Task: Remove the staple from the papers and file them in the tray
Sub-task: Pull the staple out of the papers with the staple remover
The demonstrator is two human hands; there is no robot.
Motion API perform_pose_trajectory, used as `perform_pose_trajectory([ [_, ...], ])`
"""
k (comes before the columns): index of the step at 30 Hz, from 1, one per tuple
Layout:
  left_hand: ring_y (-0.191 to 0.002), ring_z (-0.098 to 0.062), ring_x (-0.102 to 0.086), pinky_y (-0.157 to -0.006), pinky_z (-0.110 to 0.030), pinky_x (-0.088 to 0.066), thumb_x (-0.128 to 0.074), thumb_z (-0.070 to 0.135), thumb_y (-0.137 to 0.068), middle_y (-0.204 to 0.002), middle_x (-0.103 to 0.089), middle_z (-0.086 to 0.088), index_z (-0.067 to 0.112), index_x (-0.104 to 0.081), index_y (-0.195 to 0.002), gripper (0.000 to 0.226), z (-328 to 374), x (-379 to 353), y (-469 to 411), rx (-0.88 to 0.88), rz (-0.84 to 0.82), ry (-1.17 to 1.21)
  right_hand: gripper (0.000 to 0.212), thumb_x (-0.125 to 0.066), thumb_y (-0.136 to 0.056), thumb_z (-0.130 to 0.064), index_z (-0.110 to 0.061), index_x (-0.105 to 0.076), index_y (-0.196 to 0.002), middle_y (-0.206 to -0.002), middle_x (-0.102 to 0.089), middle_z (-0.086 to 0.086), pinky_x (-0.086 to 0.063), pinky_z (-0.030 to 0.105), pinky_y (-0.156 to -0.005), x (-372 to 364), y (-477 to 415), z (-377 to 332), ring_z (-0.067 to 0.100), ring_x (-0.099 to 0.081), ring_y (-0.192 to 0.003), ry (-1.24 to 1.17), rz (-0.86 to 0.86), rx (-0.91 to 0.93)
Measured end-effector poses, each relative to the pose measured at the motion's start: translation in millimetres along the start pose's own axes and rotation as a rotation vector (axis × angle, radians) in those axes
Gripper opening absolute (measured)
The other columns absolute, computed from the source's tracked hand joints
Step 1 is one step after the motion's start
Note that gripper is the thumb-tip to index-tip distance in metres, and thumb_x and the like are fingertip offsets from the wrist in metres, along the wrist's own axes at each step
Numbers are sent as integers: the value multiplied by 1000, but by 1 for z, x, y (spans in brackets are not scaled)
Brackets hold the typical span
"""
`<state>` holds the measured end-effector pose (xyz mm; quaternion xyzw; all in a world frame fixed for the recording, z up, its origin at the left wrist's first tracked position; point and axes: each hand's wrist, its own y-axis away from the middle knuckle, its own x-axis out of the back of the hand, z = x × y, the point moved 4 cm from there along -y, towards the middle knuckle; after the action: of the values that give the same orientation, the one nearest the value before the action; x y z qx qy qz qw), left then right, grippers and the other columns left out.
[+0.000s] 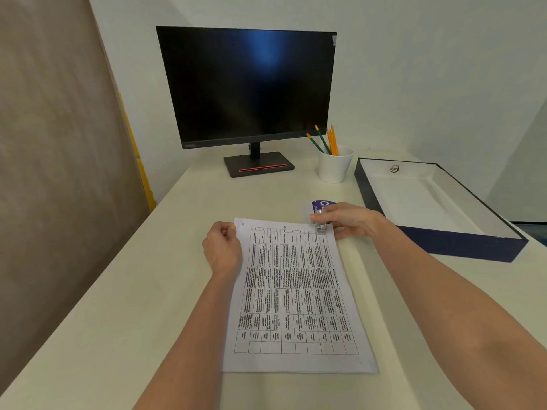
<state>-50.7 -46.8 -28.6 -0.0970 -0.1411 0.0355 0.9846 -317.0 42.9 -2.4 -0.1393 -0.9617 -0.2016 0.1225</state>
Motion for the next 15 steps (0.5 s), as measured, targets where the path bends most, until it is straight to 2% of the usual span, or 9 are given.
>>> perform_pose_trajectory([
  [7,-80,-27,-58,-78,-39,-50,-48,12,-93,-78,-61,-5,6,-64,-91,17,0,0,1,5,-8,5,26,-78,-76,-26,-14,-64,-95,-95,-72,7,-55,29,-70,-2,2,2,18,-69,-84,-1,74,41],
  [12,-81,-27,-58,-78,-38,-50,-49,12,-93,-79,-62,-5,6,-64,-91,17,0,0,1,5,-7,2,24,-79,-75,-24,-15,-64,-91,-91,-72,7,-56,30,-69,-1,2,4,18,-69,-82,-21,69,42],
  [15,-80,-26,-57,-78,-37,-49,-49,12,-93,-78,-61,-4,6,-64,-91,17,0,-1,1,0,-9,6,29,-80,-74,-24,-13,-65,-96,-94,-73,8,-56,32,-72,0,2,4,20,-70,-85,-27,57,23],
])
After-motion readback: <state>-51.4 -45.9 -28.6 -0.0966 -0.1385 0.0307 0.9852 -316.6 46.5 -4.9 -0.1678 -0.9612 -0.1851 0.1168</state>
